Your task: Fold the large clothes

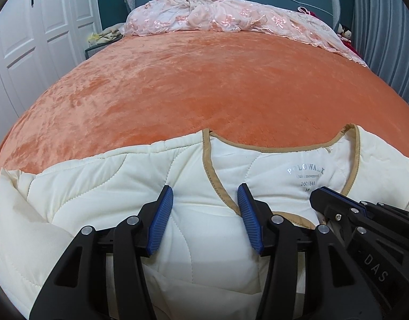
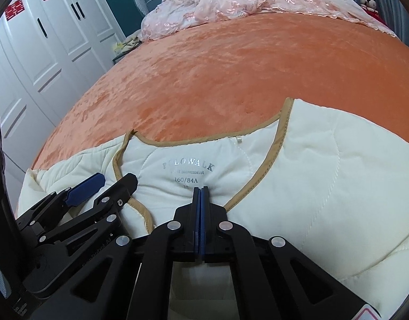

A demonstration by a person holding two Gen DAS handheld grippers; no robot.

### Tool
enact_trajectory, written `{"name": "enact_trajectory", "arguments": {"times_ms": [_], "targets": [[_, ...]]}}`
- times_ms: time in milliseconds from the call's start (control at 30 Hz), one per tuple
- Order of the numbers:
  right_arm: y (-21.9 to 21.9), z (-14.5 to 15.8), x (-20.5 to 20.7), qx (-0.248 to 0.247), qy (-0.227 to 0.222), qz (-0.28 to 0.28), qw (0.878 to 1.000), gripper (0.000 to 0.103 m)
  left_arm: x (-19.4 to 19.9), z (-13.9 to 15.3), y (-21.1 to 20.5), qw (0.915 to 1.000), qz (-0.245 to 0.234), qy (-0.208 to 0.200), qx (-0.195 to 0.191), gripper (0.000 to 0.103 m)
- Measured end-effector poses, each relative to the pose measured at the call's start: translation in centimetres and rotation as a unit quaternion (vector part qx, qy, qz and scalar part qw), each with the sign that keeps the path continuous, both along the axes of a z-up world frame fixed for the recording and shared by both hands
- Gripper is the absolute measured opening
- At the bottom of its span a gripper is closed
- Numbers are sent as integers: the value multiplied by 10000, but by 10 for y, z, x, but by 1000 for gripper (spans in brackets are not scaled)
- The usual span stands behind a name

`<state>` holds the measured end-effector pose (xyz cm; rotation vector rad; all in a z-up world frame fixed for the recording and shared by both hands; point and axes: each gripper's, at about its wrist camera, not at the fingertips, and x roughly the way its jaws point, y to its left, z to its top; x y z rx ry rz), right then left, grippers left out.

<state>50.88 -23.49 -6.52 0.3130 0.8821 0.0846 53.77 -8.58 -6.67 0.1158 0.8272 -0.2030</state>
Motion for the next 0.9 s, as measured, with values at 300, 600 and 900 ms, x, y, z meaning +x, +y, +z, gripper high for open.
{"name": "enact_trajectory", "arguments": {"times_ms": [300, 600, 900], "targets": [[-29, 21, -33, -124, -584, -1430, 9879, 0, -4, 13, 11, 9962, 794, -259, 260, 51], [-69, 101, -231, -354, -1293, -1408, 9809, 55, -150, 125, 125, 9840, 1091, -1339, -431, 98], [-114, 85, -468, 78, 200, -1924, 9811, 74, -311, 69, 265, 9757, 1518, 1087, -1147, 98]]}}
